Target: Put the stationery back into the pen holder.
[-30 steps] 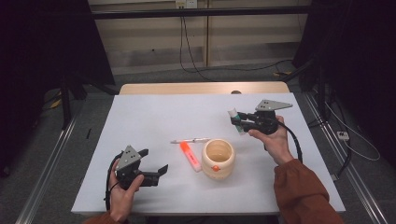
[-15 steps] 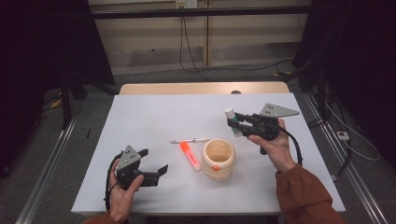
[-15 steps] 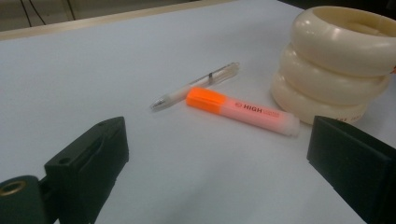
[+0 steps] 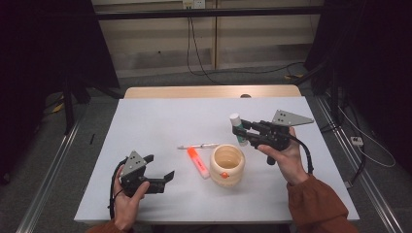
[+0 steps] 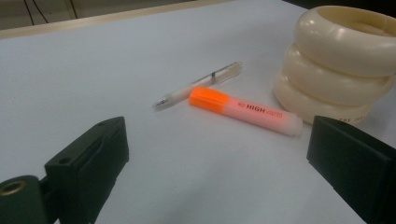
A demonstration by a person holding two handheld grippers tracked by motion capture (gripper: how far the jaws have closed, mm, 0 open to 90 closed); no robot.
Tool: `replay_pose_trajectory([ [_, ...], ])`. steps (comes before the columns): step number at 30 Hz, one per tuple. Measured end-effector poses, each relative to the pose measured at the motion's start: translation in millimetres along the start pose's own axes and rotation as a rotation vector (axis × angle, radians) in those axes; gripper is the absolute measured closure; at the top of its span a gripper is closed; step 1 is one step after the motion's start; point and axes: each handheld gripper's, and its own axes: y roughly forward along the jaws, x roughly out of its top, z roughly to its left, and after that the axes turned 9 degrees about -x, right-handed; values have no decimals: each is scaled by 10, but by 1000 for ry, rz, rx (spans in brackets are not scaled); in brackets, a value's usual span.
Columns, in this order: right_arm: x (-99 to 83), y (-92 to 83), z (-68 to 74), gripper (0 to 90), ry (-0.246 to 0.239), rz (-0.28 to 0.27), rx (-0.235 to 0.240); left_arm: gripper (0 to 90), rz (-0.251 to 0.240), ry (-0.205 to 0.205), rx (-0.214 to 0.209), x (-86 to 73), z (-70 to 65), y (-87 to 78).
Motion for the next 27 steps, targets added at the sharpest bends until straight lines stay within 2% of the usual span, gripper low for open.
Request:
replay_pose_trajectory([
  [1,2,-5,35,666,7,-2,11,53,0,1,1,1,-1,-3],
  [6,0,-30,200,666,-18,-2,40,53,0,3,2,0,1,-5],
  [10,-88,-53,287,665,-14,10,56,53,1,9,3,5,2,-6],
  [14,-178,-39,307,665,-14,34,62,53,4,9,2,4,-8,5],
  [19,-214,12,279,665,6,34,63,53,5,6,-6,3,-5,1],
  [27,-282,109,322,664,-10,56,73,53,6,5,-5,1,-1,2],
])
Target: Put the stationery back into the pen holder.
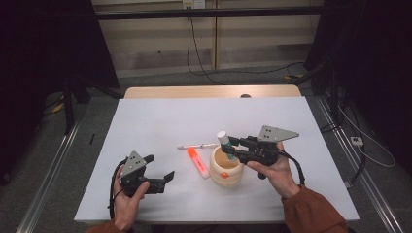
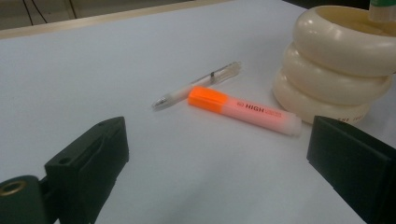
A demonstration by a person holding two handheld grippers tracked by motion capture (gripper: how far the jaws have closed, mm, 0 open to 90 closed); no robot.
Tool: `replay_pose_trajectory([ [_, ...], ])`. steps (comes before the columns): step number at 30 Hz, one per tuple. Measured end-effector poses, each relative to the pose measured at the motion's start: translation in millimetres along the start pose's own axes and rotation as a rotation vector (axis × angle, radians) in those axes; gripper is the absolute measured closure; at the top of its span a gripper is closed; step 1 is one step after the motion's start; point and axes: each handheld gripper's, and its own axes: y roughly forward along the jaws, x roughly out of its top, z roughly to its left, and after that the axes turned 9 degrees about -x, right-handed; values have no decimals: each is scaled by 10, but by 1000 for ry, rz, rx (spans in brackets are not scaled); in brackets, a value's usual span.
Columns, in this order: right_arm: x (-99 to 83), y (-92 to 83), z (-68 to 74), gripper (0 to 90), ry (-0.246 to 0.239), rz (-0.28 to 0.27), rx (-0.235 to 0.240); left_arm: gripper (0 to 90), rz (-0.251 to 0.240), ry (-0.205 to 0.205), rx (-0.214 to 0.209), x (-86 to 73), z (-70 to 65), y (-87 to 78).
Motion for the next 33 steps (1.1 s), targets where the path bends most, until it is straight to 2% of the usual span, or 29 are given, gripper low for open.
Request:
replay_pose_trajectory([
  [2,-15,19,7,664,-11,9,3,53,2,1,1,-1,-1,1],
  [13,-189,62,-54,662,-4,68,-18,54,-2,-2,-1,-3,2,2],
  [29,-237,52,-45,660,-17,113,-34,53,2,-1,-2,-4,3,6],
  [31,-236,49,-46,623,-8,111,-28,53,0,-6,-2,-5,4,6],
  [33,-218,42,-48,516,4,98,-29,54,2,-2,-1,-5,8,5],
])
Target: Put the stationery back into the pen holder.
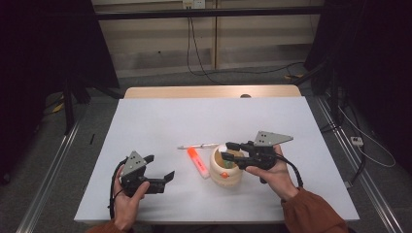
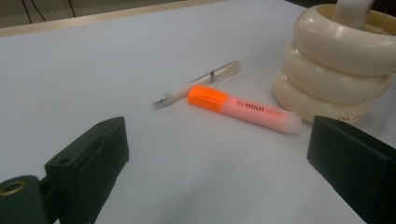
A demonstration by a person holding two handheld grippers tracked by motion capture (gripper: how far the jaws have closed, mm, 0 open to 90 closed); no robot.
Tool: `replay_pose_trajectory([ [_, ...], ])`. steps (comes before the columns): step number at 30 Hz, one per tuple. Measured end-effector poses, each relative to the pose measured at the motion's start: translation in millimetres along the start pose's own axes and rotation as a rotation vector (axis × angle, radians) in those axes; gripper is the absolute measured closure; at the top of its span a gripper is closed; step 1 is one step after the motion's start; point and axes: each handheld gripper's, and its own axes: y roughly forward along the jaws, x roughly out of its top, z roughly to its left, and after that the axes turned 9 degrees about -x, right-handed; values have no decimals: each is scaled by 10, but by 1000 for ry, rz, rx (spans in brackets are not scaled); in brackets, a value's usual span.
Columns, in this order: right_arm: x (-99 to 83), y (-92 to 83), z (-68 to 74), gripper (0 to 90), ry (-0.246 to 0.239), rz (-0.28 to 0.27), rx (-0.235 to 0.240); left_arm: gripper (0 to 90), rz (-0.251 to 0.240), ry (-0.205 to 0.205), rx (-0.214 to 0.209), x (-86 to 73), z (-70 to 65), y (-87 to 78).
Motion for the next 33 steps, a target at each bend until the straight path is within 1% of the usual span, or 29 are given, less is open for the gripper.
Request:
replay_pose_trajectory([
  [3,20,-13,-1,400,1,1,-12,54,1,1,-1,0,-4,2],
  [5,32,-19,-3,350,4,-7,-21,54,1,1,-2,0,-4,4],
  [7,45,-25,-3,279,5,-14,-38,53,2,0,-3,-1,-3,5],
  [10,60,-29,-8,190,17,-13,-55,53,1,-4,-3,-2,-6,13],
  [12,70,-36,-19,143,25,-10,-75,53,6,4,-4,1,-5,16],
  [16,82,-66,-50,86,27,-14,-92,53,9,7,-6,6,-14,30],
  [20,94,-129,-74,46,19,-18,-125,53,12,11,-4,8,-13,36],
  [22,86,-172,-93,33,12,-18,-141,53,9,6,-2,7,-10,40],
  [23,77,-198,-105,33,13,-19,-147,53,10,3,3,7,-10,42],
  [25,48,-259,-132,33,22,-20,-174,53,9,-4,6,6,-9,43],
  [28,-7,-357,-179,30,33,-22,-215,53,13,-3,9,5,-5,45],
  [30,-44,-424,-206,34,47,-19,-235,53,14,-3,8,5,-5,46],
  [33,-104,-517,-225,36,47,-19,-266,54,15,-5,7,1,-4,48],
])
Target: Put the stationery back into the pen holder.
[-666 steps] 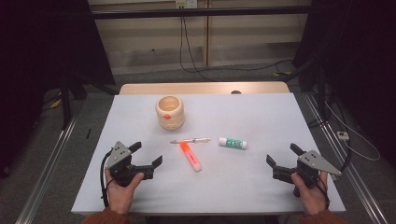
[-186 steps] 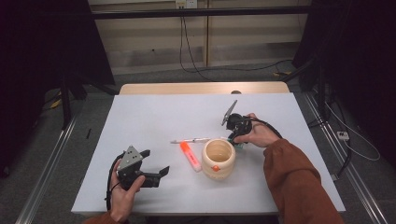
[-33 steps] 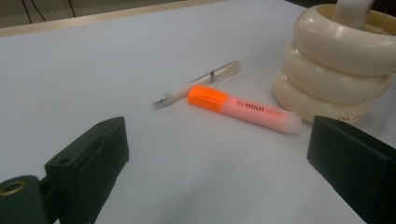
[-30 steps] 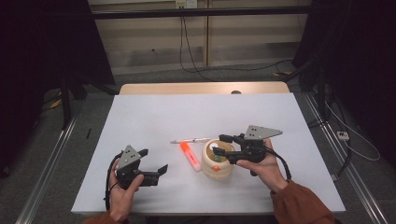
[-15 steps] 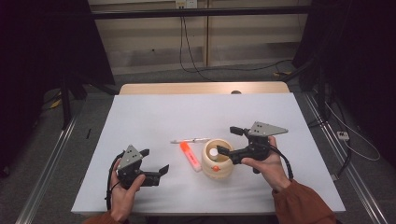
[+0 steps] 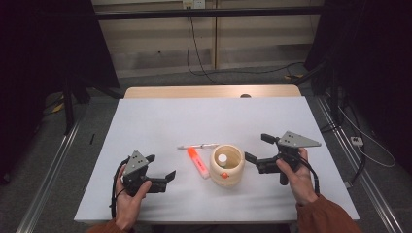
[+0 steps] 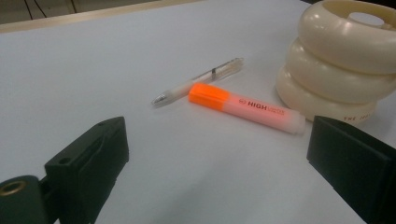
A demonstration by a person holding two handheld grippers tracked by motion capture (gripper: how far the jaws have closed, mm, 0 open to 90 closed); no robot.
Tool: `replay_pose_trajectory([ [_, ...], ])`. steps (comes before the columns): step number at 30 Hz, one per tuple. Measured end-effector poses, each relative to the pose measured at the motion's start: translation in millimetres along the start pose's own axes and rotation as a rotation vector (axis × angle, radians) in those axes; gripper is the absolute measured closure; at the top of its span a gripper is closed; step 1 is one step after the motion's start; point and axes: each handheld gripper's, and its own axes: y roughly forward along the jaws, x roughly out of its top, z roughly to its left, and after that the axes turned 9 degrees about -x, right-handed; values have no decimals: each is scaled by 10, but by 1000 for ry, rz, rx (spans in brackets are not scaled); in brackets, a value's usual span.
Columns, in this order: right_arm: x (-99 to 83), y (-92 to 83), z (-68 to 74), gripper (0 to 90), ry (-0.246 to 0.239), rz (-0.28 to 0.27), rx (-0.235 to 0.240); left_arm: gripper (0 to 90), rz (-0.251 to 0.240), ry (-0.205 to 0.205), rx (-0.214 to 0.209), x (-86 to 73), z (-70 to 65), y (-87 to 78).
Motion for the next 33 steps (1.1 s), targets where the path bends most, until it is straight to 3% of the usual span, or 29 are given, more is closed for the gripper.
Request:
replay_pose_trajectory([
  [14,-238,-324,-127,43,16,9,-95,53,-2,0,3,12,3,10],
  [18,-324,-416,-125,50,6,16,-147,54,-1,9,4,16,-2,5],
  [20,-372,-445,-115,49,-13,27,-156,53,-6,6,2,14,0,-1],
  [29,-468,-522,-75,46,-1,31,-145,54,0,2,18,43,-22,68],
  [33,-471,-535,-94,46,8,26,-150,61,10,22,-11,91,-63,106],
])
